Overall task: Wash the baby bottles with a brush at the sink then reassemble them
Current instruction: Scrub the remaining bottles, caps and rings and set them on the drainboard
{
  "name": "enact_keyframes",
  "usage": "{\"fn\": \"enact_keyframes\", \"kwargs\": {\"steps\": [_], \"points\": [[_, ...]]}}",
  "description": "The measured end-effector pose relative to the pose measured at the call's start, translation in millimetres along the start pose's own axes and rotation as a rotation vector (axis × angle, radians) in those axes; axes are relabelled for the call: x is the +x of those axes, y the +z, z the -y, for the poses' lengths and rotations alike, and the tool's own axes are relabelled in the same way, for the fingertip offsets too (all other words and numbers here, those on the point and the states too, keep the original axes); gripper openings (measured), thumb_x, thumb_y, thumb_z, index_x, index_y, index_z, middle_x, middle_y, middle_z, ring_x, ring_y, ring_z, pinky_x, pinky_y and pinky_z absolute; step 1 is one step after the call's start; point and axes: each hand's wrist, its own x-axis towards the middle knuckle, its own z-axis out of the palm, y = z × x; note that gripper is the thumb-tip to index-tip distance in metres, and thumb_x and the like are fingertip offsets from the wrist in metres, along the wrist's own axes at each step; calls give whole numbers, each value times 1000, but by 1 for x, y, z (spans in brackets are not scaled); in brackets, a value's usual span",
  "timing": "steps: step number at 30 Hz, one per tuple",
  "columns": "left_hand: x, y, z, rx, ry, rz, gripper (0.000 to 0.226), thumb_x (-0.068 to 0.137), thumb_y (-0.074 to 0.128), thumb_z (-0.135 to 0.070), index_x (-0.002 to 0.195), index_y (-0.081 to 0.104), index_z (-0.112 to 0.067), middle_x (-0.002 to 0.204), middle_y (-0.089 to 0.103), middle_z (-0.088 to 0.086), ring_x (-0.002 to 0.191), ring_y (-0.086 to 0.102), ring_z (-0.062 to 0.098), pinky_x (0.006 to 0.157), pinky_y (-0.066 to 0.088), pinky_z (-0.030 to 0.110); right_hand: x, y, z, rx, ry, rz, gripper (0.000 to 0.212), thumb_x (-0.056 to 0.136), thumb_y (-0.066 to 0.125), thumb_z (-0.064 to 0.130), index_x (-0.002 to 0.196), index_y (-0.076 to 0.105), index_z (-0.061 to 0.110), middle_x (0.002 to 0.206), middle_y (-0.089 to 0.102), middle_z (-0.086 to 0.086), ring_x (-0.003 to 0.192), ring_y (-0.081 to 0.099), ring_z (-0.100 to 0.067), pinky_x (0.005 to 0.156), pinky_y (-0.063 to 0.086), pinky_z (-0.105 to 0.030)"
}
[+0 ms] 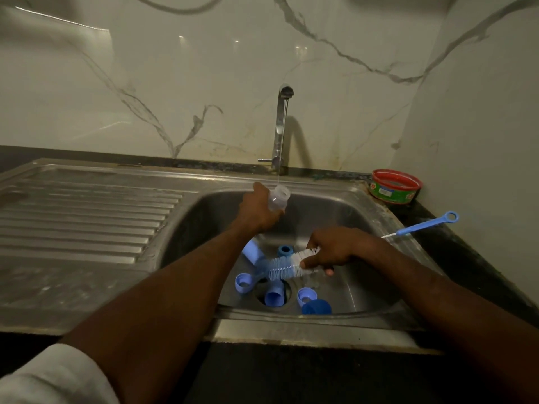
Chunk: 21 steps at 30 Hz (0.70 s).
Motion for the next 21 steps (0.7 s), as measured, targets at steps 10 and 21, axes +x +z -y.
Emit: {"fn": "enact_keyframes", "kwargs": {"steps": [10,21], "points": [[-3,-4,4,205,148,112,70,69,91,-40,127,56,-23,130,57,5,118,55,22,94,48,33,-16,-11,-8,-220,298,-251,34,91,64,57,100,65,24,78,68,9,74,62,-7,90,52,-39],[-9,-6,-5,198,236,62,79,69,91,-35,134,50,-21,135,55,7,125,50,23,103,47,41,-16,-12,-4,-226,345,-296,44,91,65,56,119,64,23,101,65,2,96,62,-16,97,50,-43]]}}
